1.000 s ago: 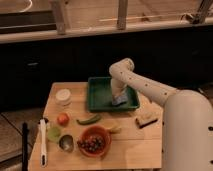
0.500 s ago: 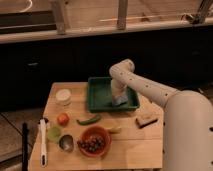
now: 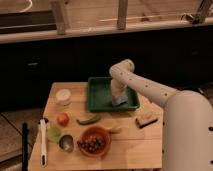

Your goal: Wipe tray with sponge

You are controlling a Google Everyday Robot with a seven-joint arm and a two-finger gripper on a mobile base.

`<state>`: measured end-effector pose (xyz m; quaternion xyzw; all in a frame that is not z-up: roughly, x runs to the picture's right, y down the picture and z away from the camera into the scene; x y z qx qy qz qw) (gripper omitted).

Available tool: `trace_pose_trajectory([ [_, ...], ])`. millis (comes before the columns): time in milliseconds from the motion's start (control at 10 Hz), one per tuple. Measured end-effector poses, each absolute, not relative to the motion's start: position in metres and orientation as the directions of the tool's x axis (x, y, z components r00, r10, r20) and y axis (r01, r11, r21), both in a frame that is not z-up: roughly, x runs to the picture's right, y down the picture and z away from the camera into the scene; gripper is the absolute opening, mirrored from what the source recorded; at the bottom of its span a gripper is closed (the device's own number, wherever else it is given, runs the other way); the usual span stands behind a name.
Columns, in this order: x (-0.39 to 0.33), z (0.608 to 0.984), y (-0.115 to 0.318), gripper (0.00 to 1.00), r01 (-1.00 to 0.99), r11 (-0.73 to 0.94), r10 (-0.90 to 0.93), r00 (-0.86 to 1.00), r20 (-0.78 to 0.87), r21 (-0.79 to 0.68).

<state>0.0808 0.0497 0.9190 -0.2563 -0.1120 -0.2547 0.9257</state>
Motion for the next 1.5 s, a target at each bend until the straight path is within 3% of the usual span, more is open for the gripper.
trace_pose_trajectory([
  [1500, 0.071, 0.922, 0.053, 0.01, 0.597, 0.709, -0.476, 0.798, 0.37, -0.375],
])
